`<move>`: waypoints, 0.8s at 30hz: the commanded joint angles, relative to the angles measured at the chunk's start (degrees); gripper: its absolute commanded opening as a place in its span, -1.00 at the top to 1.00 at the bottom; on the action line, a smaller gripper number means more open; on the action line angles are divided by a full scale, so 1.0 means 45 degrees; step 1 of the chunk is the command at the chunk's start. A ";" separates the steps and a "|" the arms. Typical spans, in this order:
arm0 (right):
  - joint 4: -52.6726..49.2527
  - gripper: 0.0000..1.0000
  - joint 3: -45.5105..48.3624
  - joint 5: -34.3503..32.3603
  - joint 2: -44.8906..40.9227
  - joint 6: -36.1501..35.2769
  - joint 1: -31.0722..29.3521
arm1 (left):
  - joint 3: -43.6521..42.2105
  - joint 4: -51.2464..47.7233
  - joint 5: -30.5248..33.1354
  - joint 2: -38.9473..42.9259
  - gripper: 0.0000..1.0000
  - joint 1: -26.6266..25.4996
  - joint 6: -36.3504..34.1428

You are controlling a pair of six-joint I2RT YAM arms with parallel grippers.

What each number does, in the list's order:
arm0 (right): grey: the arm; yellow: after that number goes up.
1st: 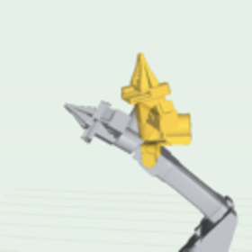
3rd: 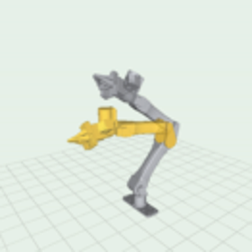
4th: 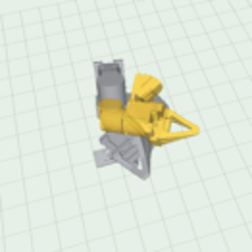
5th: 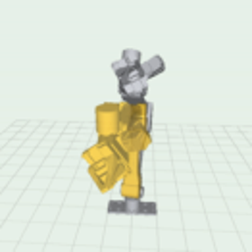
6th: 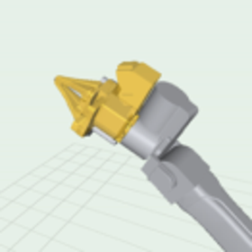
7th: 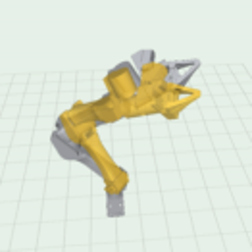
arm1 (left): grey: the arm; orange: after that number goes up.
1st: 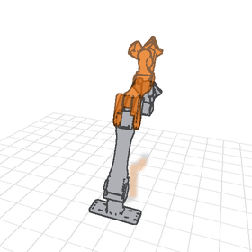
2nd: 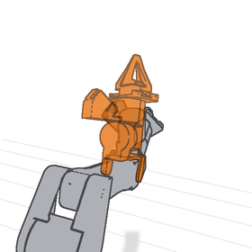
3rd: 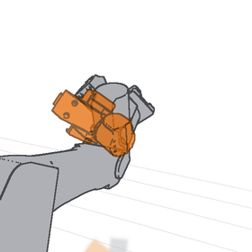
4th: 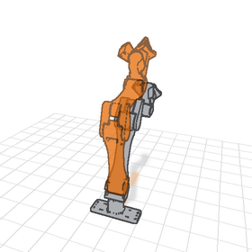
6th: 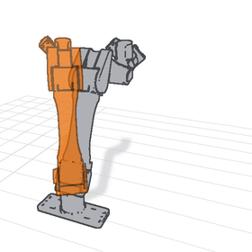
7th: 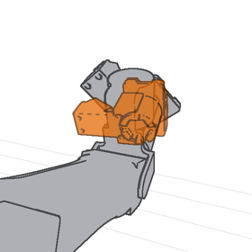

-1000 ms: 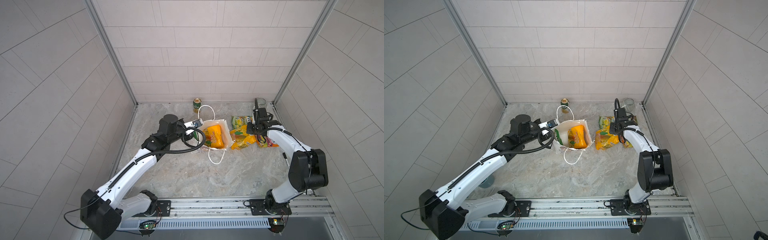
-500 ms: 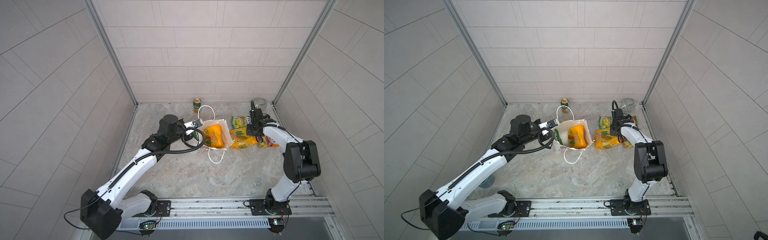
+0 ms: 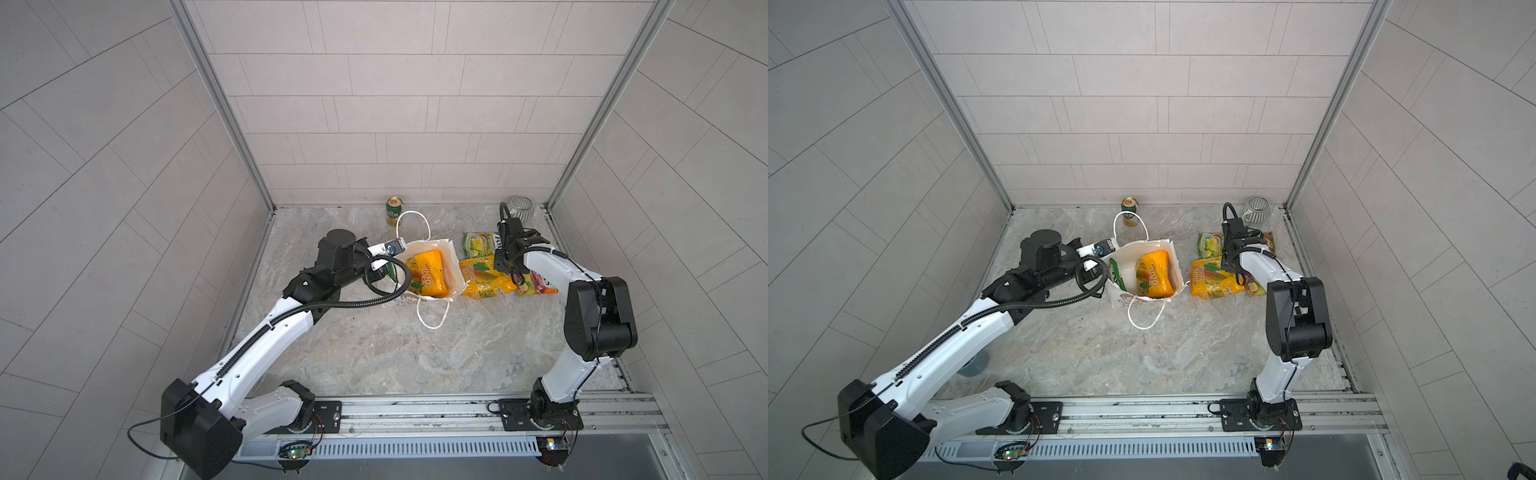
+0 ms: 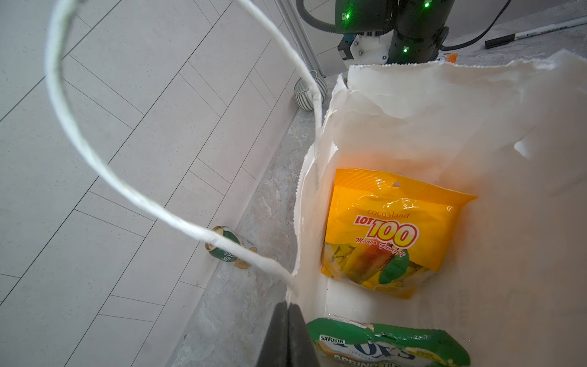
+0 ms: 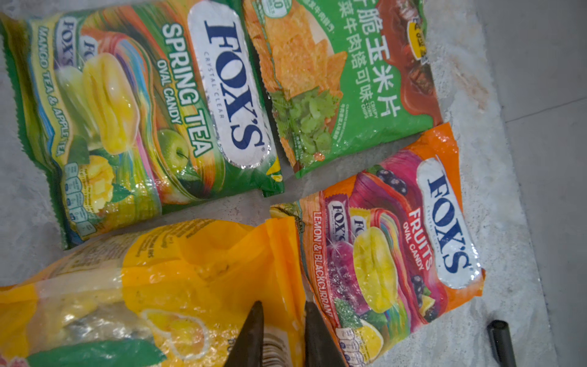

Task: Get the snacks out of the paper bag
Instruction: 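Lower the yellow packet onto the floor and open the right gripper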

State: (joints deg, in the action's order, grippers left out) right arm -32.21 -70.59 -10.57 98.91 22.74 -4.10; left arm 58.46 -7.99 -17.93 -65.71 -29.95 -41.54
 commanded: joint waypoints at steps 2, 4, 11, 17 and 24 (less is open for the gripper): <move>-0.0670 0.30 -0.0308 -0.0166 -0.0871 0.0281 -0.0046 | -0.0056 0.0540 -0.0293 0.0426 1.00 0.0055 0.0160; -0.0864 0.24 -0.0359 -0.0023 -0.1142 0.0230 -0.0063 | -0.0054 0.0544 -0.0311 0.0428 1.00 0.0055 0.0168; -0.0614 -0.06 0.0351 0.1013 -0.2194 0.0042 -0.0159 | -0.0046 0.0564 -0.0311 0.0408 1.00 0.0045 0.0204; 0.0711 -0.96 0.1606 0.2996 -0.2515 0.0186 -0.0164 | -0.0022 0.0576 -0.0331 0.0288 1.00 0.0055 0.0190; 0.1590 -0.99 0.2097 0.3871 -0.2076 0.0210 -0.0164 | -0.0057 0.0553 -0.0334 0.0357 1.00 0.0039 0.0224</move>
State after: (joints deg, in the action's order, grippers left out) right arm -27.66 -61.32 4.05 88.64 23.20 -4.60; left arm 58.46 -7.97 -18.06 -65.52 -29.95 -41.36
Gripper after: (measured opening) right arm 0.992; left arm 0.047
